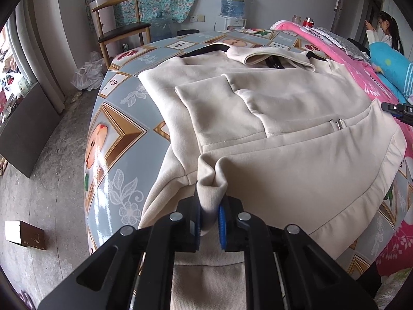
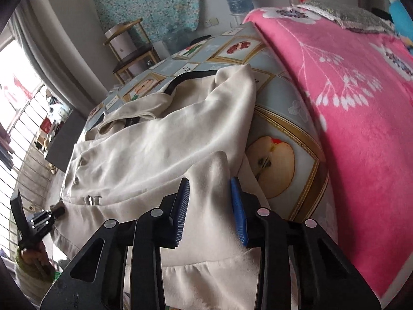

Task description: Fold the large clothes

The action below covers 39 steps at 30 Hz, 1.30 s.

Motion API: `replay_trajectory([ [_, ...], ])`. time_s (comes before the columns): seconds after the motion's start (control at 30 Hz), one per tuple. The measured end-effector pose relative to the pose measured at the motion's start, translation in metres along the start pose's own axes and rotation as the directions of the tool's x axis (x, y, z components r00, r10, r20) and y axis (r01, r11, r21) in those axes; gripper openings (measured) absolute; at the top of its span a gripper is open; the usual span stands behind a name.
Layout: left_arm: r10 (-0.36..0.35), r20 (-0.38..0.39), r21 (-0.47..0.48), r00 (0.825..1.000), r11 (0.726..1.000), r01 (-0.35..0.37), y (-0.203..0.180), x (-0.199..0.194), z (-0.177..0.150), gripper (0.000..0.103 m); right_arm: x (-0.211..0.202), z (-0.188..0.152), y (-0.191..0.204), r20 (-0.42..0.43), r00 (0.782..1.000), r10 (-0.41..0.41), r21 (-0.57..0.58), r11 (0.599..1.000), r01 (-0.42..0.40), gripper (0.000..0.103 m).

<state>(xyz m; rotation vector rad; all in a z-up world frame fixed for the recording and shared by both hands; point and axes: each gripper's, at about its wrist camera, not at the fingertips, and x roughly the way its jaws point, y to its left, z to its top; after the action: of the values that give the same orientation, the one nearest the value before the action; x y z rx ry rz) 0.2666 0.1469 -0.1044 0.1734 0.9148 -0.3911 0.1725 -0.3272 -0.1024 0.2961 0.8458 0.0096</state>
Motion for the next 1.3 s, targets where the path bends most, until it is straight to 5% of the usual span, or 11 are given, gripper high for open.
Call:
replay_trajectory([
  [0.17,0.002,0.007,-0.001,1.000,1.000,-0.002,-0.001,-0.001,0.000,0.010,-0.004,-0.008,0.015,0.002,0.996,-0.091,-0.093,0.992,0.091,0.007],
  [0.33,-0.036,0.089,0.001,0.995,0.999,0.036,0.000,-0.035,-0.003,0.006,-0.035,-0.016,0.032,0.104,0.984,-0.142,-0.143,0.977,0.156,0.005],
  [0.53,-0.112,0.244,-0.008,0.963,0.993,0.117,0.009,-0.109,0.014,0.006,-0.086,-0.019,0.046,0.245,0.956,-0.162,-0.118,0.974,0.195,0.005],
  [0.7,-0.141,0.351,-0.013,0.926,0.988,0.155,0.019,-0.134,0.063,0.006,-0.104,0.019,0.051,0.362,0.923,-0.127,-0.101,0.979,0.175,0.004],
  [0.87,-0.119,0.398,0.000,0.910,0.992,0.129,0.036,-0.118,0.136,0.006,-0.089,0.090,0.050,0.424,0.902,-0.086,-0.113,0.983,0.146,0.004],
  [1.1,-0.045,0.262,0.011,0.964,0.999,0.044,0.057,-0.005,0.239,0.006,0.013,0.190,0.042,0.352,0.929,-0.116,-0.141,0.974,0.175,0.004],
  [1.3,0.017,0.012,-0.012,1.000,1.000,-0.017,0.069,0.110,0.244,0.008,0.135,0.204,0.018,0.107,0.976,-0.191,-0.134,0.970,0.204,0.004],
])
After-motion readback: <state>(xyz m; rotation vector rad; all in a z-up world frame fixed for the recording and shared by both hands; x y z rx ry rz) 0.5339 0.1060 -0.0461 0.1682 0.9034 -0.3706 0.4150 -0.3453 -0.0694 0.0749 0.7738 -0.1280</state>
